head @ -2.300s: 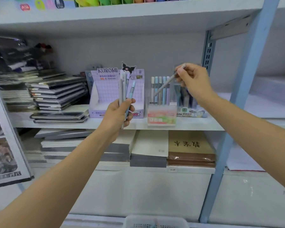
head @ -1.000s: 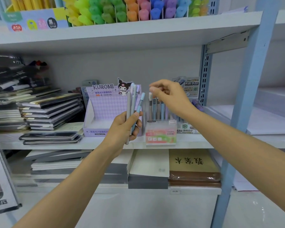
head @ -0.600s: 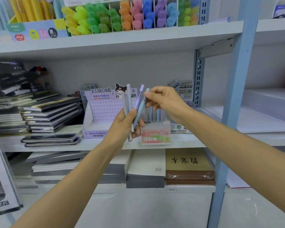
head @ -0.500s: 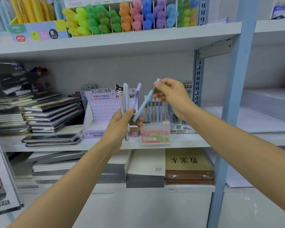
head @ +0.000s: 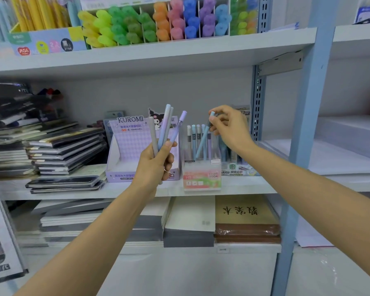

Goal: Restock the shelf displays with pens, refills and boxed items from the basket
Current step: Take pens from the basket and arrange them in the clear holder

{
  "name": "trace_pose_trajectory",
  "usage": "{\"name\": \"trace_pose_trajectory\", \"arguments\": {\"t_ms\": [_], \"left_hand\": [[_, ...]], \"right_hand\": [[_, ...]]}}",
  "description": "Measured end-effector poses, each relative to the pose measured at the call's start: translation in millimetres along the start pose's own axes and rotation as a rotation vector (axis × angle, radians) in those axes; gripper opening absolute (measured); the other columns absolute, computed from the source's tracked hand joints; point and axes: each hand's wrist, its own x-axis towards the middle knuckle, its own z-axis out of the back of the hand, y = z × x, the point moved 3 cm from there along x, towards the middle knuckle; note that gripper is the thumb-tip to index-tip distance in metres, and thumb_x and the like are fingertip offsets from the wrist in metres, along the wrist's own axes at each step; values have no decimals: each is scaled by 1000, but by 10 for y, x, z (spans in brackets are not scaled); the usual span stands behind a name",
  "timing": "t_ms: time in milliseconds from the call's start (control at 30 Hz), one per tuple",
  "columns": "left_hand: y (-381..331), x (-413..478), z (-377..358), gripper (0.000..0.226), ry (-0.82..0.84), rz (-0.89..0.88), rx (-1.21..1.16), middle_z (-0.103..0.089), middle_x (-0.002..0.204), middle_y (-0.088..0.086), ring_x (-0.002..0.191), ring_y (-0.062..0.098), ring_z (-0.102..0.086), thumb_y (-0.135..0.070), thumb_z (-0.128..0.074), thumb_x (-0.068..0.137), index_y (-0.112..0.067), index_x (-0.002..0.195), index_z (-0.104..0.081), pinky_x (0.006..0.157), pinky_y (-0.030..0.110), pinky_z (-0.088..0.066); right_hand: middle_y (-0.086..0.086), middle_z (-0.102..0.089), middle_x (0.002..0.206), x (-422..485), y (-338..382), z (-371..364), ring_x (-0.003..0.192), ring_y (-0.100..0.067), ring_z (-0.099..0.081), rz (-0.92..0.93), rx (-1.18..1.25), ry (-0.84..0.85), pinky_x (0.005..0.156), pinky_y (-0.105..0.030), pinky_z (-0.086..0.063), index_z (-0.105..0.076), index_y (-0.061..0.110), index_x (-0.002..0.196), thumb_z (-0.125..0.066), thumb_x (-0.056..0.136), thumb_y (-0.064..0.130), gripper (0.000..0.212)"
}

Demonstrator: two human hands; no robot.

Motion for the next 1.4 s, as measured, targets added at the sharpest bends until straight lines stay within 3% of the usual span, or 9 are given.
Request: {"name": "trace_pose_trajectory", "arguments": {"t_ms": [133, 333, 600, 767, 933, 1033, 1167, 1300, 1400], "left_hand": [[32, 23, -9, 21, 11, 23, -11, -52, 62, -5, 48, 5, -42, -33, -52, 99, -18, 102, -66, 38, 16, -32], [83, 55, -10, 23, -18, 38, -7, -52, 68, -3, 48, 8, -47, -33, -52, 99, -16, 103, -67, 39, 16, -33], [124, 69, -16, 24, -14, 41, 4, -51, 71, -2, 48, 8, -44, -34, -51, 99, -16, 101, -67, 38, 16, -32], [150, 90, -41, 23, -14, 53, 0, -52, 72, -1, 46, 7, -44, -32, -51, 100, -16, 101, -67, 37, 16, -31], [169, 93, -30, 23, -2, 57, -2, -50, 71, -1, 46, 8, -43, -30, -52, 100, -14, 101, -68, 37, 16, -31], [177, 98, -28, 23, 9, 63, -2, -50, 70, 0, 47, 9, -43, -30, -52, 99, -13, 101, -68, 37, 16, -31], [167, 91, -24, 23, 6, 68, -2, -51, 70, 0, 47, 9, -43, -30, -53, 99, -14, 100, -69, 37, 16, -31], [138, 62, -18, 23, 19, 65, 6, -49, 71, 0, 48, 10, -43, -30, -53, 99, -15, 99, -69, 38, 17, -31], [108, 35, -1, 23, 34, 65, 16, -49, 70, -1, 47, 9, -43, -31, -53, 99, -15, 100, -69, 38, 16, -31]], "right_hand": [[-14, -70, 82, 12, -35, -119, 73, -24, -70, 40, -95, 63, 68, -35, -60, -65, 3, 105, -59, 94, 8, 14], [-18, -70, 83, 36, 2, -141, 72, -25, -69, 118, -126, 127, 71, -28, -59, -64, 2, 108, -58, 95, 6, 15], [-15, -70, 83, 68, -25, -125, 72, -24, -69, 137, -100, 109, 75, -30, -59, -64, 4, 107, -58, 95, 7, 14], [-16, -70, 84, 27, -60, -190, 73, -25, -70, 132, -106, 180, 72, -27, -60, -66, 3, 107, -59, 94, 7, 15], [-12, -72, 81, 33, -66, -192, 73, -20, -71, 139, -112, 171, 76, -31, -60, -62, 8, 116, -62, 93, 10, 23], [-9, -70, 81, 31, -63, -201, 75, -20, -68, 147, -127, 148, 77, -34, -58, -59, 7, 106, -65, 91, 11, 17], [-2, -60, 93, 67, -55, -257, 83, -13, -55, 236, -321, 93, 80, -32, -49, -68, 10, 94, -69, 88, 17, 9], [-4, -53, 97, 63, -102, -292, 92, -15, -50, 170, -493, 169, 85, -36, -46, -73, 16, 103, -63, 93, 26, 18], [-5, -62, 98, 31, 11, -194, 91, -18, -56, 153, -359, 124, 84, -33, -47, -72, 18, 109, -59, 95, 27, 21]]}}
